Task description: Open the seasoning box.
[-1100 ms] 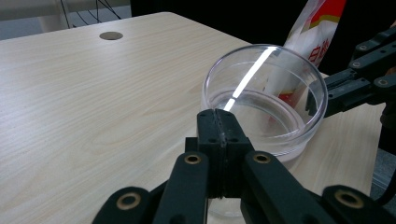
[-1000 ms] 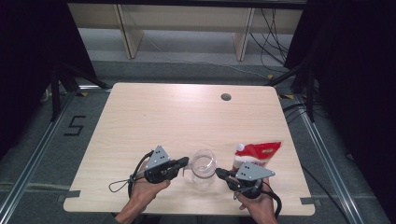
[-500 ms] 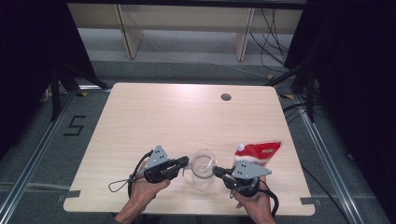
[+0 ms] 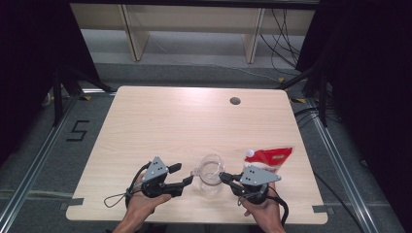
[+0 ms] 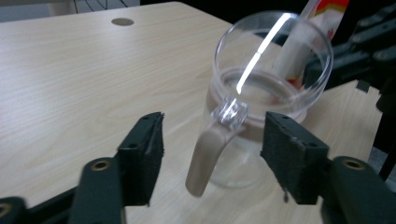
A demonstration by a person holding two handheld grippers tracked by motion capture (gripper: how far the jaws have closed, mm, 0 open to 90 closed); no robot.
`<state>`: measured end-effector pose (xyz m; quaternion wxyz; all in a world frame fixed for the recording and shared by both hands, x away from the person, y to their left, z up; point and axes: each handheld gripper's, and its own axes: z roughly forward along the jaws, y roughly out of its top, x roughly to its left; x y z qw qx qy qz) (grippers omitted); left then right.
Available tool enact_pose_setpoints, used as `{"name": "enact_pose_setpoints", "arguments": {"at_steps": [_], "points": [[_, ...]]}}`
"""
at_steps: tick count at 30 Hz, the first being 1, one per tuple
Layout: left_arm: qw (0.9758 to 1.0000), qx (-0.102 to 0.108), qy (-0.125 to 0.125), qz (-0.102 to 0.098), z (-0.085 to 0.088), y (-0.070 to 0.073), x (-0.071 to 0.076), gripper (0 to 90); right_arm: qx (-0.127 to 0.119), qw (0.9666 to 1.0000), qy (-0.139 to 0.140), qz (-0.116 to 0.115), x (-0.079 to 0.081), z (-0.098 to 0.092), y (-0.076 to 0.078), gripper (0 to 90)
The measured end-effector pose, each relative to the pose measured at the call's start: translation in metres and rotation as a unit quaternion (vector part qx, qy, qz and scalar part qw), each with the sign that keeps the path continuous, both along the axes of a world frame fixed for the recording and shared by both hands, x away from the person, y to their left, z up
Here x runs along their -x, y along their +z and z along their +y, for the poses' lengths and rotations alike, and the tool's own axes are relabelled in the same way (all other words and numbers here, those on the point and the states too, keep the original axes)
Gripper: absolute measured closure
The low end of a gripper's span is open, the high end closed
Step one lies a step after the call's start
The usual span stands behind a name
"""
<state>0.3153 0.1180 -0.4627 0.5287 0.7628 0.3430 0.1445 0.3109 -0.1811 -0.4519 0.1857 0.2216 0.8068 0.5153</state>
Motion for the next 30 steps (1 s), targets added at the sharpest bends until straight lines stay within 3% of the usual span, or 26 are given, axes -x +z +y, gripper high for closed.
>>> {"name": "enact_pose_setpoints", "arguments": {"at_steps": [4,10,19,20,21,23,24,25,30], "points": [[0.9997,-0.017,0.005,0.016,0.001,-0.008,0.005,26.5,0.003,1.0,0.004,0.002,0.0,0.001,0.003,86.9],[0.9985,-0.051,0.001,0.021,0.0,-0.016,0.011,19.6,0.0,1.0,0.003,-0.008,0.0,0.005,0.006,87.0],[0.9979,-0.056,0.018,0.026,0.01,-0.024,0.014,17.4,-0.004,0.9999,0.01,-0.01,0.0,0.01,0.012,87.0],[0.9975,-0.066,0.013,0.022,0.013,-0.025,0.013,17.3,-0.006,0.9998,0.014,-0.011,0.0,0.011,0.012,86.9],[0.9978,-0.059,0.016,0.026,0.013,-0.026,0.014,17.3,-0.013,0.9998,0.005,-0.011,0.001,0.012,0.013,87.0],[0.9977,-0.061,0.016,0.024,0.014,-0.028,0.015,17.3,-0.007,0.9997,0.013,-0.02,0.0,0.014,0.014,86.9],[0.997,-0.071,0.016,0.024,0.016,-0.028,0.015,17.3,-0.004,0.9996,0.017,-0.02,-0.001,0.014,0.015,87.0],[0.9973,-0.068,0.016,0.024,0.016,-0.029,0.016,17.3,-0.009,0.9998,0.016,-0.013,0.0,0.016,0.015,86.9],[0.9975,-0.06,0.021,0.031,0.017,-0.033,0.019,16.5,-0.008,0.9994,0.026,-0.021,-0.001,0.023,0.018,86.9]]}}
